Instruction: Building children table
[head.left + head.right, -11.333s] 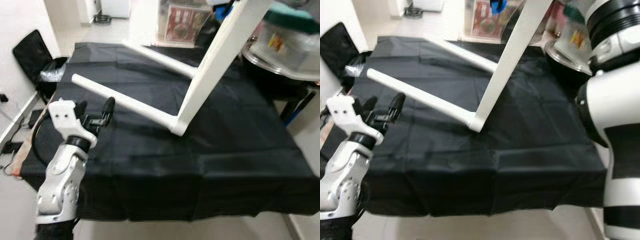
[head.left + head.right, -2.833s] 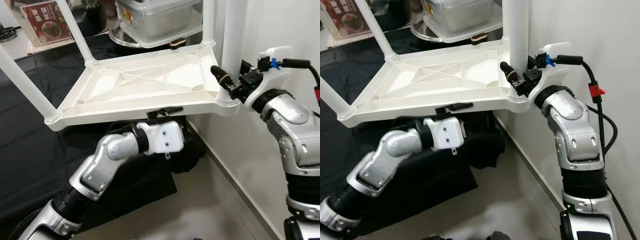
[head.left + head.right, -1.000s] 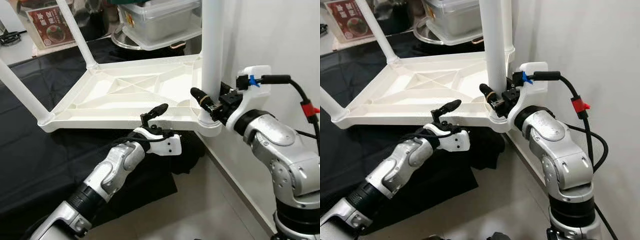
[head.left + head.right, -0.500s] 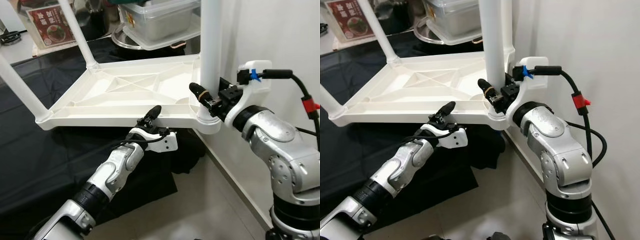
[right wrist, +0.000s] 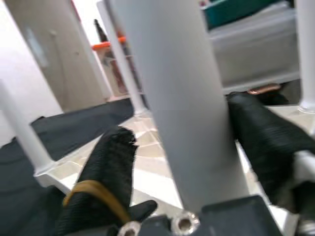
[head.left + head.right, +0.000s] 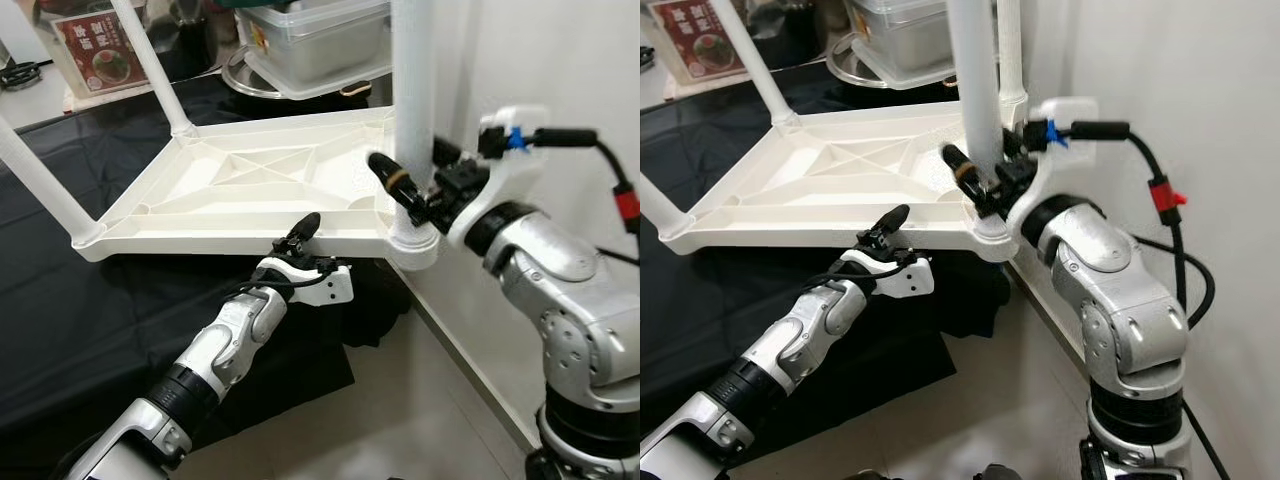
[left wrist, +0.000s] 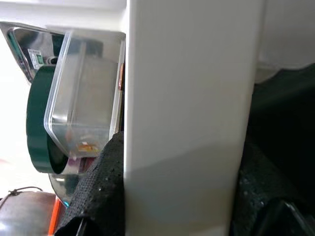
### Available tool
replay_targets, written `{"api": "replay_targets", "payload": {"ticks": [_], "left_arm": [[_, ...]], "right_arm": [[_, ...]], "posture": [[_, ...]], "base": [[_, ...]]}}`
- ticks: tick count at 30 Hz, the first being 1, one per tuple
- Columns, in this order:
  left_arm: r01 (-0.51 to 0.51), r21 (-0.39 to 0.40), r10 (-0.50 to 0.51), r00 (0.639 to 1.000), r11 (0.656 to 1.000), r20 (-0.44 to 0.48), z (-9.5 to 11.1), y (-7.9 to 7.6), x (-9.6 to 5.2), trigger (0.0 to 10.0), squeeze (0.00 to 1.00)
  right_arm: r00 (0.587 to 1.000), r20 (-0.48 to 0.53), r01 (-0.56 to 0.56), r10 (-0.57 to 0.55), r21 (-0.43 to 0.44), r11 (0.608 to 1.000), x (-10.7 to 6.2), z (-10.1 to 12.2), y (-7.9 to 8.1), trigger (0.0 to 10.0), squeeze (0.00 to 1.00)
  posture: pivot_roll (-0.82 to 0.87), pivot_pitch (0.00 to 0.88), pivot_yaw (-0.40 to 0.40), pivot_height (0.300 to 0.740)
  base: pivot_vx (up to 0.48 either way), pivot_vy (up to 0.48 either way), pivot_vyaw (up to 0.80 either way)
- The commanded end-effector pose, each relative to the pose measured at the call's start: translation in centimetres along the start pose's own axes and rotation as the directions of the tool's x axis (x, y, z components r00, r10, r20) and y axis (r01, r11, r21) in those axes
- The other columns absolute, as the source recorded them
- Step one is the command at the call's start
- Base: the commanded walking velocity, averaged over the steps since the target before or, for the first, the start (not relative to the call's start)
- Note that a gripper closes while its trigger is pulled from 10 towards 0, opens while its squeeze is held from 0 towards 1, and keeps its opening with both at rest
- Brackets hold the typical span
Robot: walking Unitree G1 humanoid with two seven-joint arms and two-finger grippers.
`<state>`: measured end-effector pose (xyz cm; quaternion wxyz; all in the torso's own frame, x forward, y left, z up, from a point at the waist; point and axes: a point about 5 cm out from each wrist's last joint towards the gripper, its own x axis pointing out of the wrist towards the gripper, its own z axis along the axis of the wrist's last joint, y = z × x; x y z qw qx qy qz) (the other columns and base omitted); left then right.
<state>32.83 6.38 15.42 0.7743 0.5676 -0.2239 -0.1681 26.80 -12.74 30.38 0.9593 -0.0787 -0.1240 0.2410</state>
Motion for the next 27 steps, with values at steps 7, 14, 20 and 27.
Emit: {"api": "replay_targets", "payload": {"ticks": [7,14,20,27], "left_arm": [[-0.19,-0.076,0.185,0.98,0.979,-0.073,-0.9,3.5,0.6,0.0,0.0],[-0.391,-0.239,0.359,0.919,0.889,-0.166,-1.8,7.8,0.6,0.0,0.0],[-0.589,-0.431,0.547,0.805,0.684,-0.23,-2.4,14.6,-0.1,0.0,0.0],[-0.67,-0.481,0.678,0.71,0.566,-0.19,-2.1,21.6,-0.8,0.0,0.0]], "right_arm": [[0.983,0.126,-0.145,0.134,0.083,0.986,-0.9,1.0,1.6,10.0,1.0],[0.943,0.185,-0.31,0.275,0.198,0.93,-3.4,0.7,2.0,10.0,1.0],[0.944,0.154,-0.324,0.293,0.247,0.913,-5.2,-0.6,1.2,10.0,0.0],[0.956,0.11,-0.293,0.274,0.253,0.922,-5.4,-1.7,0.8,10.0,0.0]], "posture": [[-0.14,0.092,0.03,0.74],[-0.16,0.086,0.036,0.74],[-0.15,0.075,0.042,0.74],[-0.14,0.065,0.044,0.74]], "base": [[0.0,0.0,0.0],[0.0,0.0,0.0],[0.0,0.0,0.0],[0.0,0.0,0.0]]}}
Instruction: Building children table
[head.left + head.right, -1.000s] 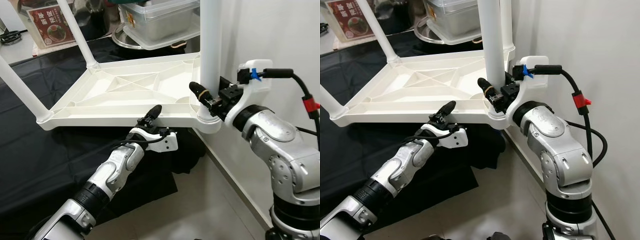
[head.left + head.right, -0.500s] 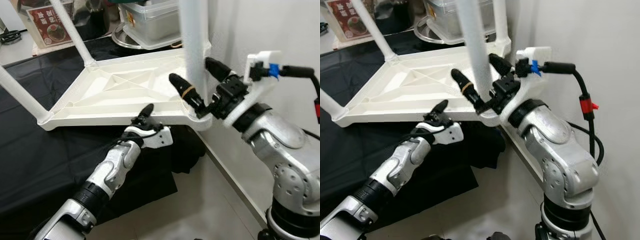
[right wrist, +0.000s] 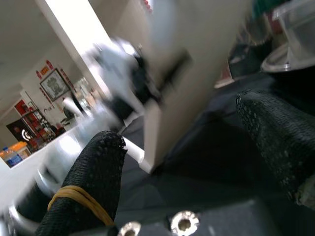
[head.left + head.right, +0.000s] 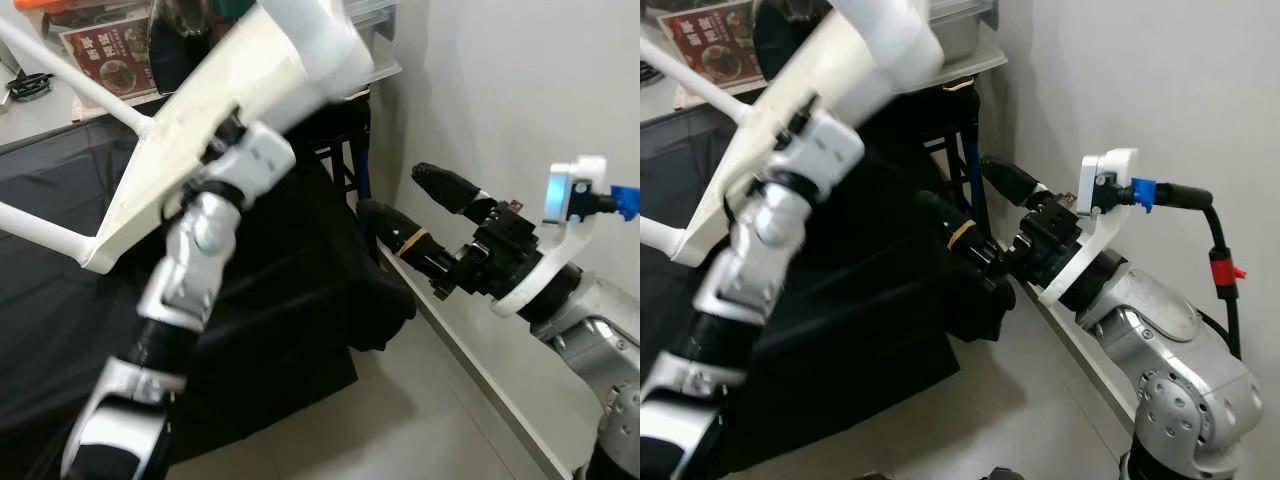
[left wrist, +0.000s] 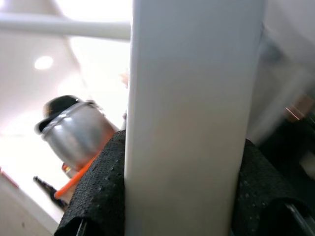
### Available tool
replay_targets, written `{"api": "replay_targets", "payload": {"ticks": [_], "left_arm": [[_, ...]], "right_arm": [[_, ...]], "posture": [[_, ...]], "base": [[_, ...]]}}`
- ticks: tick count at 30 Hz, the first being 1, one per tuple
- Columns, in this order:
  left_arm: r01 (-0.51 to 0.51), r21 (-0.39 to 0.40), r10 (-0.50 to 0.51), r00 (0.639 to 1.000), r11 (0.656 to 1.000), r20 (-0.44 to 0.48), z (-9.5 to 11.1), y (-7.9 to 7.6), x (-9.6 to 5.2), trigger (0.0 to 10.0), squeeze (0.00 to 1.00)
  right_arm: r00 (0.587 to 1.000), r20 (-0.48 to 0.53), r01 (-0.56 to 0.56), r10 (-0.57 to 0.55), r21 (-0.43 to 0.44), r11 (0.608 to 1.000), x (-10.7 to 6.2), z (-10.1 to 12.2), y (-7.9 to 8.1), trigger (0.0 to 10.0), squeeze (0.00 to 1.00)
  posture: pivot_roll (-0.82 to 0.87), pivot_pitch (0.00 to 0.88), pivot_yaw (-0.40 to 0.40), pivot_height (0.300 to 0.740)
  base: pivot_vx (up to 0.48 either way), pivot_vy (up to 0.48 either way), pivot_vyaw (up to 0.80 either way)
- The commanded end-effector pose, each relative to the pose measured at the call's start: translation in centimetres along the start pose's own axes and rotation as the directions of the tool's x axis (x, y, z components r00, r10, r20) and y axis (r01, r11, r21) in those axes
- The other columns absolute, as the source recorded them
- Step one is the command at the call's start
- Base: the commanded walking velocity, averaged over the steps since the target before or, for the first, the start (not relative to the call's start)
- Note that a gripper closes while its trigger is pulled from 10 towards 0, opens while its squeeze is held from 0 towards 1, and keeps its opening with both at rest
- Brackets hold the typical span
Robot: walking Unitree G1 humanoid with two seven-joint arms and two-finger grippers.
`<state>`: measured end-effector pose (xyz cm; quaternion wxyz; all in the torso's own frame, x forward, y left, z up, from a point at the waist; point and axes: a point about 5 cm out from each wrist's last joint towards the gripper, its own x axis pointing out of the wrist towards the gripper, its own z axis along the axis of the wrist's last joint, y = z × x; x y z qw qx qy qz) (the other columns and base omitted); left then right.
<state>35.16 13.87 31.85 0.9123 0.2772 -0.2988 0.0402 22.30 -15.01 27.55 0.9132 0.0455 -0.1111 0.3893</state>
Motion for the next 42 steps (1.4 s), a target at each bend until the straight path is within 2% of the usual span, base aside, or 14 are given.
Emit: {"api": "replay_targets", "payload": {"ticks": [1,11,13,17,19,22,23,26,27,28,29,31,36,42], "left_arm": [[-0.174,-0.135,0.192,0.972,0.976,0.137,3.6,4.2,0.9,0.0,0.0],[-0.173,-0.169,0.204,0.961,0.97,0.187,5.0,5.4,1.5,0.0,0.0],[-0.085,-0.369,0.19,0.947,0.926,0.258,7.8,7.2,2.3,0.0,0.0],[-0.02,-0.457,0.175,0.938,0.889,0.299,9.0,7.9,2.6,0.0,0.0],[0.031,-0.668,0.254,0.911,0.743,0.325,11.1,11.2,3.3,0.0,0.0],[0.046,-0.718,0.285,0.899,0.694,0.333,11.8,12.7,3.7,0.0,0.0],[0.065,-0.764,0.31,0.89,0.642,0.336,12.4,13.8,4.0,0.0,0.0],[0.072,-0.781,0.319,0.887,0.62,0.335,12.8,14.5,4.2,0.0,0.0],[0.065,-0.802,0.331,0.889,0.594,0.316,12.8,14.8,4.4,0.7,0.0],[0.047,-0.815,0.333,0.898,0.577,0.288,12.2,14.7,4.4,4.6,0.0],[0.047,-0.815,0.333,0.898,0.577,0.288,12.2,14.7,4.4,4.6,0.0],[-0.061,-0.818,0.308,0.94,0.572,0.145,9.0,13.2,4.2,10.0,0.0],[-0.128,-0.816,0.263,0.964,0.563,0.03,5.9,11.5,3.6,10.0,0.0],[-0.189,-0.771,0.134,0.982,0.608,-0.135,0.7,7.6,1.5,10.0,0.0]], "right_arm": [[1.0,-0.007,-0.004,0.004,-0.004,1.0,0.1,-0.3,0.1,10.0,0.0],[1.0,-0.015,0.002,-0.002,0.007,1.0,0.0,-0.6,0.0,10.0,0.0],[0.999,-0.04,0.037,-0.036,0.02,0.999,0.1,-1.5,-0.2,10.0,0.0],[0.998,-0.048,0.05,-0.049,0.023,0.998,0.2,-1.9,-0.3,10.0,0.0],[0.996,-0.059,0.065,-0.064,0.023,0.998,0.3,-2.2,-0.6,10.0,0.0],[0.996,-0.061,0.066,-0.065,0.021,0.998,0.5,-2.3,-0.7,10.0,0.0],[0.996,-0.062,0.064,-0.062,0.024,0.998,0.6,-2.4,-0.7,10.0,0.0],[0.996,-0.064,0.062,-0.061,0.022,0.998,0.7,-2.5,-0.6,10.0,0.0],[0.996,-0.066,0.058,-0.056,0.024,0.998,0.8,-2.6,-0.5,10.0,0.0],[0.996,-0.072,0.055,-0.054,0.021,0.998,0.8,-2.8,-0.4,10.0,0.0],[0.996,-0.072,0.055,-0.054,0.021,0.998,0.8,-2.8,-0.4,10.0,0.0],[0.995,-0.085,0.057,-0.055,0.013,0.998,0.8,-3.1,-0.3,10.0,0.0],[0.993,-0.095,0.065,-0.064,0.002,0.998,0.8,-3.3,-0.4,10.0,0.0],[0.989,-0.114,0.096,-0.097,-0.016,0.995,0.6,-3.8,-1.0,10.0,0.0]], "posture": [[-0.14,0.065,0.044,0.74],[-0.14,0.06,0.044,0.74],[-0.12,0.055,0.042,0.74],[-0.12,0.051,0.038,0.74],[-0.1,0.043,0.028,0.74],[-0.1,0.039,0.026,0.74],[-0.1,0.038,0.023,0.74],[-0.1,0.038,0.023,0.74],[-0.09,0.038,0.023,0.74],[-0.09,0.041,0.023,0.74],[-0.09,0.041,0.023,0.74],[-0.09,0.048,0.023,0.74],[-0.09,0.053,0.023,0.74],[-0.1,0.063,0.026,0.74]], "base": [[0.0,0.0,0.0],[0.0,0.0,0.0],[0.0,0.0,0.0],[0.0,0.0,0.0],[0.0,0.0,0.0],[0.0,0.0,0.0],[0.0,0.0,0.0],[0.0,0.0,0.0],[0.0,0.0,0.0],[0.0,0.0,0.0],[0.0,0.0,0.0],[0.0,0.0,0.0],[0.0,0.0,0.0],[0.0,0.0,0.0]]}}
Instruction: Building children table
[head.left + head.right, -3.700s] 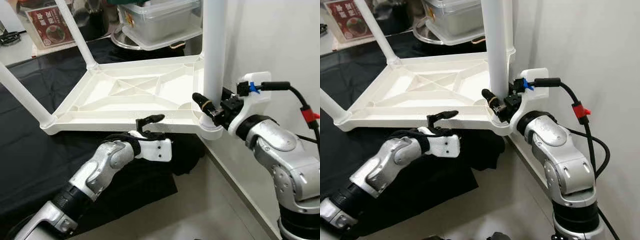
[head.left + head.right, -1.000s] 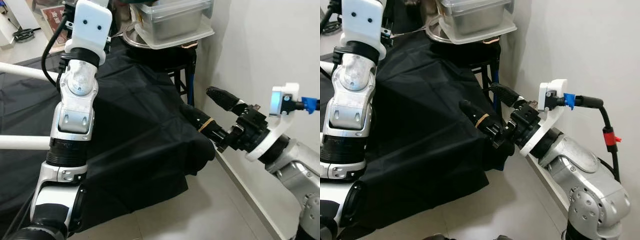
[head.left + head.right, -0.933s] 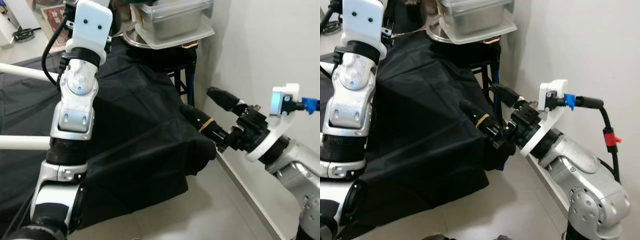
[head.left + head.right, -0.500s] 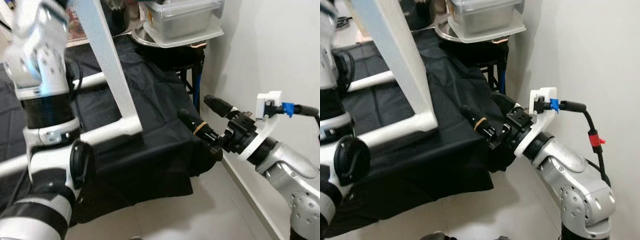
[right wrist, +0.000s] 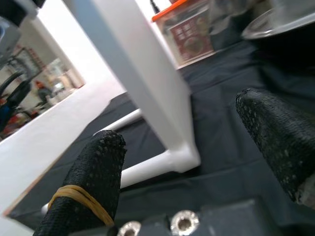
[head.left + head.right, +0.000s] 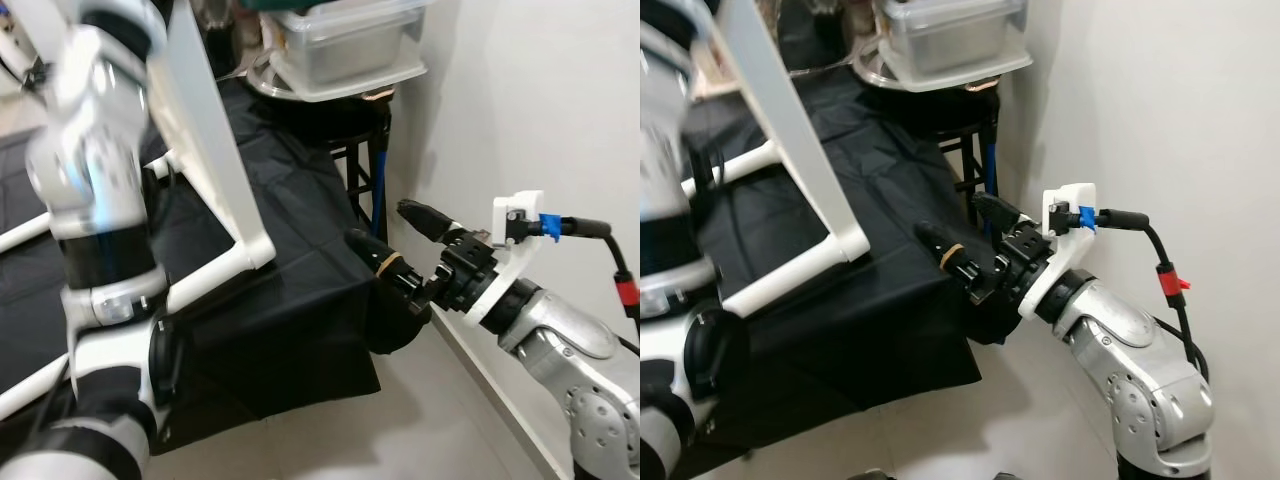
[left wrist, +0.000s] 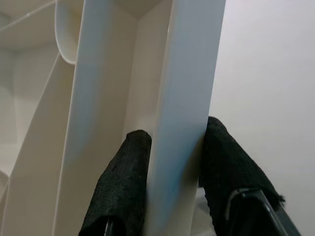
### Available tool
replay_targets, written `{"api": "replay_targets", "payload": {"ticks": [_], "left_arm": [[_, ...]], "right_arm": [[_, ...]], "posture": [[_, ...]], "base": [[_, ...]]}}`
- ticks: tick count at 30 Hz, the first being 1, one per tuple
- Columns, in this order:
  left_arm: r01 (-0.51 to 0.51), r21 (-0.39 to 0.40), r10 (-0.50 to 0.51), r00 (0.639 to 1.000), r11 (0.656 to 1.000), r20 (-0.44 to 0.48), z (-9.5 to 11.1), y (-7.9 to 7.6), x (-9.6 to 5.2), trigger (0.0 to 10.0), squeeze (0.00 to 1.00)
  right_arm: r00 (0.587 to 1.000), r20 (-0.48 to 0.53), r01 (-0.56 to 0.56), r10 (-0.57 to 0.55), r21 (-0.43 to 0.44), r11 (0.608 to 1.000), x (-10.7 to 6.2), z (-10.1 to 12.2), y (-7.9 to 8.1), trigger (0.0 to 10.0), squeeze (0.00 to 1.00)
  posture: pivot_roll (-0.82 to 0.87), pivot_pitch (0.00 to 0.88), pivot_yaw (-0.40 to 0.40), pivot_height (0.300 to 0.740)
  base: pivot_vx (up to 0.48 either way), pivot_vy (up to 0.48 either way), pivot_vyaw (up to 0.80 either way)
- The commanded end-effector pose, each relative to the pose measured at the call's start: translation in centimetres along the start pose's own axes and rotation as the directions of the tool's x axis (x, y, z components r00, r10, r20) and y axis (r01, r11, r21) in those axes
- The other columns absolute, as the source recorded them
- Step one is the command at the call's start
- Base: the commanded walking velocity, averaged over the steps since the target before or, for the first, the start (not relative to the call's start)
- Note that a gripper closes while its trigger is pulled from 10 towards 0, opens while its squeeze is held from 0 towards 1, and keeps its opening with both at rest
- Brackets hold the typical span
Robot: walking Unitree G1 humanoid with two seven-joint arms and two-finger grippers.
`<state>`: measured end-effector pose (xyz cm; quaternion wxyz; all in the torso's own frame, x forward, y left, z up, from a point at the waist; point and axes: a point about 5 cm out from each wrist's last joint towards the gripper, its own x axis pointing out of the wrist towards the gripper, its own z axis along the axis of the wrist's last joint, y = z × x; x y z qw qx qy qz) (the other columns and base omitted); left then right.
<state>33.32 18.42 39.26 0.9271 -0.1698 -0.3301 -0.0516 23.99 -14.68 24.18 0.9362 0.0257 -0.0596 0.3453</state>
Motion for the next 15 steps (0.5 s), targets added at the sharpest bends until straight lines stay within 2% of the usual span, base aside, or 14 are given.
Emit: {"api": "replay_targets", "payload": {"ticks": [1,2,3,4,7,10,13,15], "left_arm": [[-0.111,0.016,0.112,0.99,0.994,-0.09,-2.1,2.2,-0.9,10.0,0.0],[-0.111,0.016,0.112,0.99,0.994,-0.09,-2.1,2.2,-0.9,10.0,0.0],[-0.108,0.012,0.108,0.99,0.994,-0.091,-2.2,2.3,-0.9,10.0,0.35],[-0.105,0.012,0.106,0.99,0.994,-0.09,-2.2,2.3,-0.9,10.0,1.0],[-0.087,0.012,0.087,0.993,0.996,-0.079,-1.9,2.0,-0.8,10.0,1.0],[-0.035,-0.015,0.035,0.999,0.999,-0.038,-0.7,1.3,-0.6,10.0,1.0],[-0.009,-0.008,0.009,1.0,1.0,-0.018,0.0,1.1,-0.7,10.0,1.0],[0.045,0.02,-0.045,0.999,0.999,0.01,1.3,1.1,-1.3,10.0,1.0]], "right_arm": [[1.0,-0.006,-0.001,0.0,-0.005,1.0,0.0,-0.2,0.0,10.0,0.0],[1.0,-0.006,-0.001,0.0,-0.005,1.0,0.0,-0.2,0.0,10.0,0.0],[1.0,-0.007,-0.001,0.001,-0.008,1.0,0.1,-0.3,0.0,10.0,0.0],[1.0,-0.007,-0.001,0.001,-0.01,1.0,0.1,-0.3,0.0,10.0,0.0],[1.0,-0.008,-0.003,0.003,-0.013,1.0,0.1,-0.3,0.1,10.0,0.0],[1.0,-0.015,-0.023,0.022,-0.019,1.0,0.5,-0.6,0.3,10.0,0.0],[0.999,-0.027,-0.033,0.032,-0.033,0.999,0.9,-0.9,0.3,10.0,0.0],[0.999,-0.051,-0.013,0.01,-0.06,0.998,2.5,-1.8,-0.3,10.0,0.0]], "posture": [[-0.1,0.062,0.029,0.74],[-0.1,0.062,0.029,0.74],[-0.1,0.064,0.031,0.74],[-0.1,0.064,0.032,0.74],[-0.1,0.061,0.031,0.74],[-0.1,0.058,0.031,0.74],[-0.09,0.054,0.026,0.74],[-0.08,0.051,0.021,0.74]], "base": [[0.0,0.0,0.0],[0.0,0.0,0.0],[0.0,0.0,0.0],[0.0,0.0,0.0],[0.0,0.0,0.0],[0.0,0.0,0.0],[0.0,0.0,0.0],[0.0,0.0,0.0]]}}
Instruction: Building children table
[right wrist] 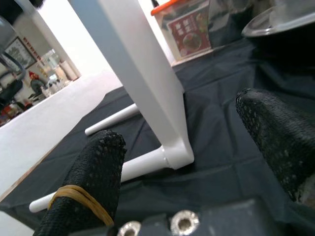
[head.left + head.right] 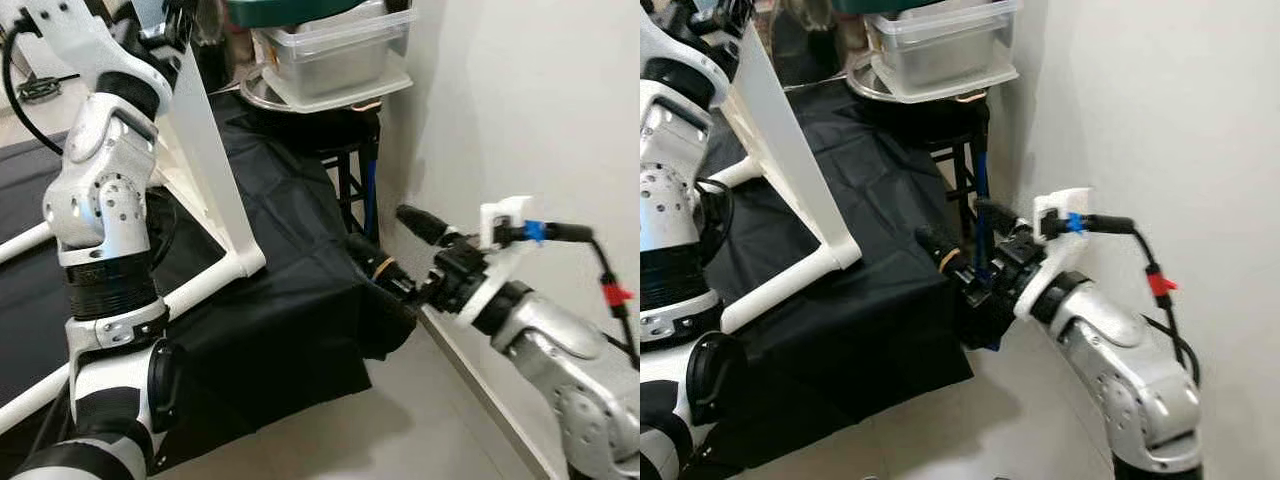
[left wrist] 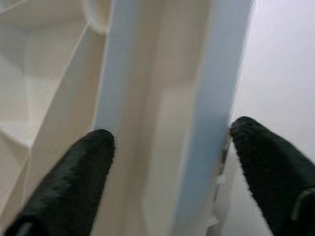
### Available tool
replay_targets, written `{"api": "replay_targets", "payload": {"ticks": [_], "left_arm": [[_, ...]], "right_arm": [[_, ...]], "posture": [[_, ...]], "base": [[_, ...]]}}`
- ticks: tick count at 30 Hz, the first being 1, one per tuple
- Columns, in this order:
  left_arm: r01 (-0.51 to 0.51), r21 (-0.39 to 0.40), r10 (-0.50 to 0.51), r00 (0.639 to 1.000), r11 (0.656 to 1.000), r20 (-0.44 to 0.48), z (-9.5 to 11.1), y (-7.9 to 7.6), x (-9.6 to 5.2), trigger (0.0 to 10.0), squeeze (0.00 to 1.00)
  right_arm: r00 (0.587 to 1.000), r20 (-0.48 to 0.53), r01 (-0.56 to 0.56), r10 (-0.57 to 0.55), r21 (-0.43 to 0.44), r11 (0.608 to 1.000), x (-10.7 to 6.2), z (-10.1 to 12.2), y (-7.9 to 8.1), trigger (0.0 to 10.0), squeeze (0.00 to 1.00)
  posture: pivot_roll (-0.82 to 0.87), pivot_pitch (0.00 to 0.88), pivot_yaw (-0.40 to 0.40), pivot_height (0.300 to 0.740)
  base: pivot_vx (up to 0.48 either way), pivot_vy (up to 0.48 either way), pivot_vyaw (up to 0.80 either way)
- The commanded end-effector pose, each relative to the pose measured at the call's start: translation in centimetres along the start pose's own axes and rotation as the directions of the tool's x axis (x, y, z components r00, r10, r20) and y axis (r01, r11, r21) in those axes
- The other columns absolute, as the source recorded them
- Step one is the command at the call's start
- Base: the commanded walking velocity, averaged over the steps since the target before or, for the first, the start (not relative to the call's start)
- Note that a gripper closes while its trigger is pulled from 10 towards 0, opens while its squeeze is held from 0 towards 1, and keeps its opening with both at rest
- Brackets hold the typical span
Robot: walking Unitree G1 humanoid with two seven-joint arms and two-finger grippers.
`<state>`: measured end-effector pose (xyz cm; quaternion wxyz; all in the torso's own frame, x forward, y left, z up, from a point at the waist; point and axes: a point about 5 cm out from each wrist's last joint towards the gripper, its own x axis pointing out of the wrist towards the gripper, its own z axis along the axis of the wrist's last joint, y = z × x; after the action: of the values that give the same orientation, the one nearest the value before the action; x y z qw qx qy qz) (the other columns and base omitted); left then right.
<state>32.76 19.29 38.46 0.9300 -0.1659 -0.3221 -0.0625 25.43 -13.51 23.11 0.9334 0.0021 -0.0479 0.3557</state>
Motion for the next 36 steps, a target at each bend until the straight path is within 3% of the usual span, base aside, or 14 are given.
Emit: {"api": "replay_targets", "payload": {"ticks": [1,3,4,7,10,12,14,16,17,20,26,33,34,36], "left_arm": [[0.025,0.02,-0.026,0.999,0.999,0.031,1.2,0.2,-0.4,10.0,1.0],[0.042,0.09,-0.046,0.998,0.995,0.043,2.2,0.6,-1.3,10.0,1.0],[0.042,0.09,-0.046,0.998,0.995,0.043,2.2,0.6,-1.3,10.0,1.0],[0.001,0.183,-0.002,1.0,0.983,0.007,1.8,2.3,-3.4,10.0,1.0],[-0.023,0.214,0.027,0.999,0.976,-0.017,1.4,2.9,-4.4,10.0,1.0],[-0.082,0.256,0.105,0.991,0.963,-0.077,-0.1,4.1,-6.7,10.0,1.0],[-0.082,0.256,0.105,0.991,0.963,-0.077,-0.1,4.1,-6.7,10.0,1.0],[-0.133,0.288,0.178,0.975,0.948,-0.136,-1.5,5.1,-8.9,10.0,1.0],[-0.133,0.288,0.178,0.975,0.948,-0.136,-1.5,5.1,-8.9,10.0,1.0],[-0.167,0.308,0.238,0.949,0.937,-0.209,-3.8,5.5,-11.0,10.0,1.0],[-0.18,0.334,0.275,0.925,0.925,-0.263,-5.2,5.4,-12.6,10.0,1.0],[-0.201,0.383,0.32,0.906,0.902,-0.277,-5.4,5.5,-13.6,10.0,1.0],[-0.191,0.417,0.327,0.901,0.889,-0.286,-5.5,5.2,-14.1,10.0,0.0],[-0.176,0.432,0.328,0.893,0.885,-0.308,-5.9,5.0,-14.6,10.0,0.0]], "right_arm": [[1.0,-0.013,0.012,-0.013,-0.025,1.0,0.9,-0.5,-0.3,10.0,0.0],[0.998,-0.039,0.049,-0.052,-0.067,0.997,2.8,-1.4,-0.9,10.0,0.0],[0.998,-0.039,0.049,-0.052,-0.067,0.997,2.8,-1.4,-0.9,10.0,0.0],[0.999,-0.043,0.018,-0.021,-0.068,0.998,5.6,-2.6,-0.8,10.0,0.0],[0.999,-0.045,-0.007,0.004,-0.069,0.998,6.5,-2.9,-0.6,10.0,0.0],[0.997,-0.04,-0.066,0.064,-0.047,0.997,7.9,-3.1,0.2,10.0,0.0],[0.997,-0.04,-0.066,0.064,-0.047,0.997,7.9,-3.1,0.2,10.0,0.0],[0.994,-0.023,-0.104,0.103,-0.04,0.994,9.1,-3.0,0.9,10.0,0.0],[0.994,-0.023,-0.104,0.103,-0.04,0.994,9.1,-3.0,0.9,10.0,0.0],[0.998,-0.008,-0.063,0.063,-0.041,0.997,10.9,-3.4,0.8,10.0,0.0],[1.0,0.008,-0.027,0.028,-0.053,0.998,13.2,-3.4,0.7,10.0,0.0],[0.997,0.041,-0.058,0.06,-0.06,0.997,14.4,-2.5,1.1,10.0,0.0],[0.992,0.074,-0.095,0.099,-0.055,0.994,14.0,-2.0,1.3,10.0,0.0],[0.986,0.112,-0.119,0.122,-0.037,0.992,12.9,-1.5,1.3,10.0,0.0]], "posture": [[-0.08,0.051,0.021,0.74],[-0.06,0.05,0.016,0.74],[-0.06,0.05,0.016,0.74],[-0.02,0.062,0.004,0.74],[-0.01,0.064,0.0,0.74],[0.02,0.088,-0.017,0.74],[0.02,0.088,-0.017,0.74],[0.03,0.101,-0.022,0.74],[0.03,0.101,-0.022,0.74],[0.04,0.124,-0.028,0.74],[0.07,0.168,-0.047,0.74],[0.07,0.187,-0.059,0.74],[0.07,0.192,-0.064,0.74],[0.06,0.192,-0.062,0.74]], "base": [[0.0,0.0,0.0],[0.0,0.0,0.0],[0.0,0.0,0.0],[0.0,0.0,0.0],[0.0,0.0,0.0],[0.0,0.0,0.0],[0.0,0.0,0.0],[0.0,0.0,0.0],[0.0,0.0,0.0],[0.0,0.0,0.0],[0.0,0.0,0.0],[0.0,0.0,0.0],[0.0,0.0,0.0],[0.0,0.0,0.0]]}}
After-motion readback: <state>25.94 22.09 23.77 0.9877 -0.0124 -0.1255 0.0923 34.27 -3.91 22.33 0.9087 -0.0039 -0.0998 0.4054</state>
